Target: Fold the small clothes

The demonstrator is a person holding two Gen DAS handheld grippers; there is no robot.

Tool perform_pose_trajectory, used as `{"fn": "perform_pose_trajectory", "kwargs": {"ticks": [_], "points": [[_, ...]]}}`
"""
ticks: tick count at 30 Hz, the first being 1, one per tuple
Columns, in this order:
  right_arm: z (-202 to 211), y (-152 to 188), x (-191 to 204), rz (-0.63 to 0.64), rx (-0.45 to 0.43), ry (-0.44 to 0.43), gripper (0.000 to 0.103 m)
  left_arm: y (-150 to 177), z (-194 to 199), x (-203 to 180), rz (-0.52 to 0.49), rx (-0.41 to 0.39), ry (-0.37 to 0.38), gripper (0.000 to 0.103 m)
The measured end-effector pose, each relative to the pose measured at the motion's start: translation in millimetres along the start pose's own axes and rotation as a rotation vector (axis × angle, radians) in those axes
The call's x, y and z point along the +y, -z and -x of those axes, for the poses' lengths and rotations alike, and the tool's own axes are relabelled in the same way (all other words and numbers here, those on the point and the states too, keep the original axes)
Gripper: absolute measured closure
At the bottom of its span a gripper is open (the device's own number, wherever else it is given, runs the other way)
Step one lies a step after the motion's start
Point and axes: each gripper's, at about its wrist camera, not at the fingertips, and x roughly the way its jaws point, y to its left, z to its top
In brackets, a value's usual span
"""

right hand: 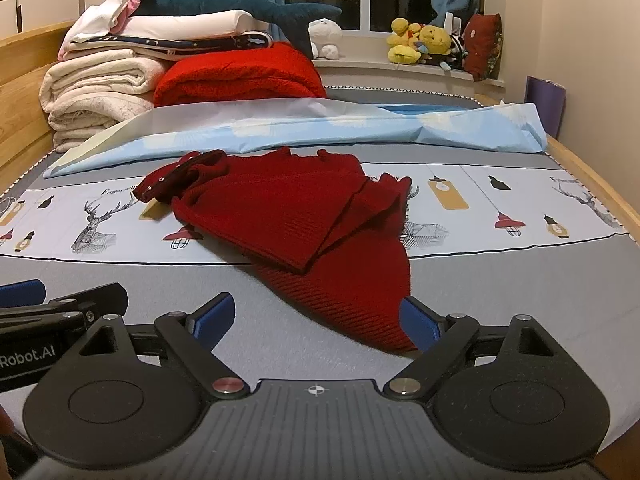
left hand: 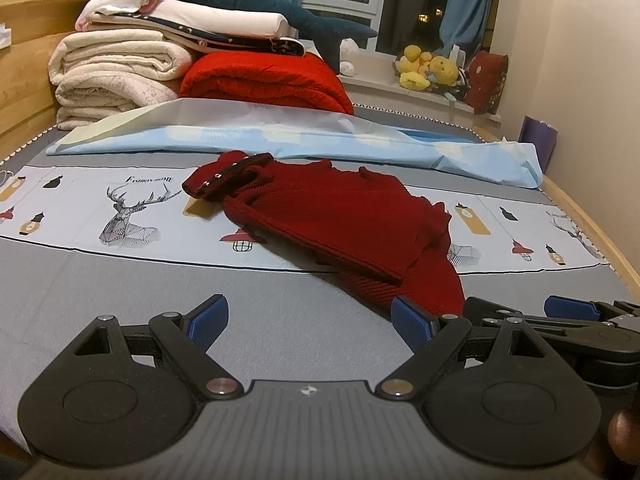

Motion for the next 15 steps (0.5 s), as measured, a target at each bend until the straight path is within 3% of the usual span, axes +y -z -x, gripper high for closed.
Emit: {"fn": "perform_pose_trajectory", "kwargs": {"ticks": [10, 12, 15], "points": [[4, -6, -7, -0.039, -0.072, -0.015, 0.017, 2, -7, 0, -0.015, 0.052, -0.027, 0.011], [8, -18, -16, -0.043, -0.1, -0.024, 0.017, 1, -8, 0, -0.019, 0.052, -0.028, 0.016], [10, -42, -36, -0.069, -0.228, -0.01, 0.018, -1, -11, -3, -0.032, 0.044, -0.019, 0.036]]}}
